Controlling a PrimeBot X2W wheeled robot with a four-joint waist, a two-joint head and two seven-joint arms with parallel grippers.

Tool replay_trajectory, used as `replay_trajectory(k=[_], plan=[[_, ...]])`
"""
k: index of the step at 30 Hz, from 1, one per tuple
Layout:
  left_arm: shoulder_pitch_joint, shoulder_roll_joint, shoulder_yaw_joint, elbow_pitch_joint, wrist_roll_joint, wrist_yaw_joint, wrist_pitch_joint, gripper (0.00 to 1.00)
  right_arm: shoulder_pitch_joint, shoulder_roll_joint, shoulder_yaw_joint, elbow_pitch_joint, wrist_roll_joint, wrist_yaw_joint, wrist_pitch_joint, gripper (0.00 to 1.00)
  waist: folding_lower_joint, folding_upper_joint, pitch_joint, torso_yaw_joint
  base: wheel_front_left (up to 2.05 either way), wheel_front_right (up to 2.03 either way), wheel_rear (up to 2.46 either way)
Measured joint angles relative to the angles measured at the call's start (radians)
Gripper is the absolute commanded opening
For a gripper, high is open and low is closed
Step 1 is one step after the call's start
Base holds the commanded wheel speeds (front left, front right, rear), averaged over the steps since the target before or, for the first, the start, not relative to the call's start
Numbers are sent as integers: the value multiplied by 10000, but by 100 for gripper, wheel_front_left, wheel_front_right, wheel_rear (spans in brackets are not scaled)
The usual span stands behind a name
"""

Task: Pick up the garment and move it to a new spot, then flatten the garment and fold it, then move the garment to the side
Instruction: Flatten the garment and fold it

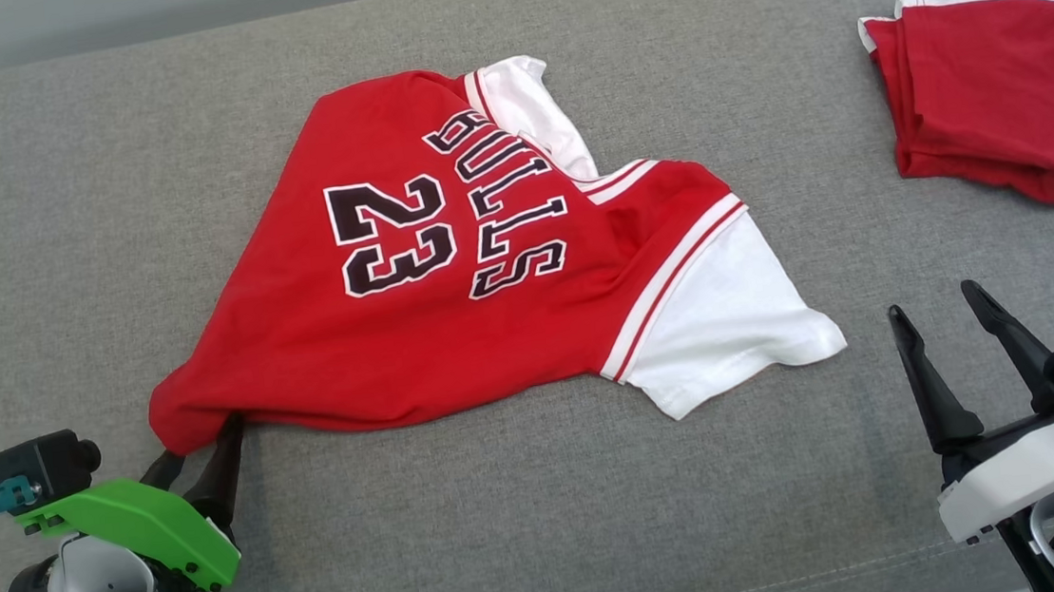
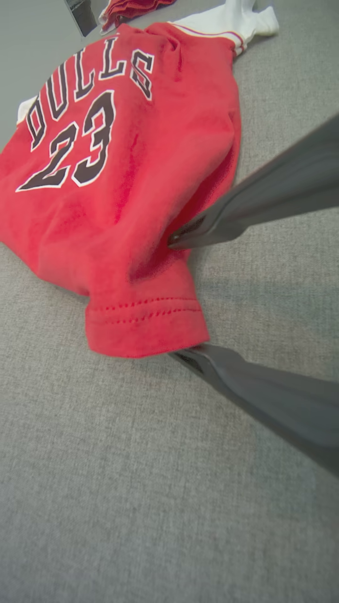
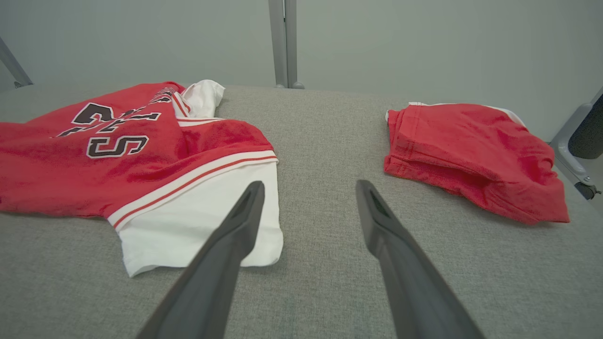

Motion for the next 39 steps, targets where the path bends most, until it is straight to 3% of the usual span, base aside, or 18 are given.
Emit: replay_trajectory(k=[1, 3, 4, 10, 13, 16, 23, 27, 34, 39], plan=[[0, 23, -8, 44, -2, 0, 2, 68, 0, 13, 0, 0, 0, 0, 0, 100, 0, 0, 8, -16, 0, 0, 0], [0, 48, -73, 63, -8, 0, 81, 13, -2, 42, 8, -2, 0, 0, 0, 100, 0, 0, 26, -44, 0, 0, 0], [-4, 48, -125, 52, -10, -6, 117, 0, -2, 44, 8, -4, 0, 0, 0, 100, 0, 0, 47, -56, 0, 0, 0], [-360, 117, -192, -82, -10, -119, 215, 0, -25, 105, -6, 2, 0, 0, -2, 100, 0, 0, 153, -82, 0, 0, 0], [-448, 474, -430, -395, 69, -267, 663, 0, -81, 161, -6, 15, 2, 0, -12, 100, 0, 0, 203, -83, 0, 0, 0], [-565, 1162, -589, -970, 123, -541, 1394, 0, -140, 199, -44, 35, 4, -12, -105, 100, 0, 0, 224, -65, 0, 0, 0], [-1518, 3377, -408, -2692, 46, -1110, 3346, 0, -146, 385, -29, 221, 65, -13, -228, 100, 0, 0, 210, 54, 0, 0, 0], [-2034, 3973, -299, -3745, -848, -1273, 4784, 0, -209, 585, 138, 288, 121, 4, -316, 100, 0, 0, 236, 97, 0, 0, 0], [-2901, 4767, -194, -4918, -2560, -1296, 7171, 0, -614, 892, 491, 552, 123, 184, -451, 100, 0, 0, 333, -5, 0, 0, 0], [-3586, 5102, -307, -5133, -3009, -865, 8443, 0, -775, 917, 558, 788, 121, 265, -522, 100, 0, 0, 422, -209, 0, 0, 0]])
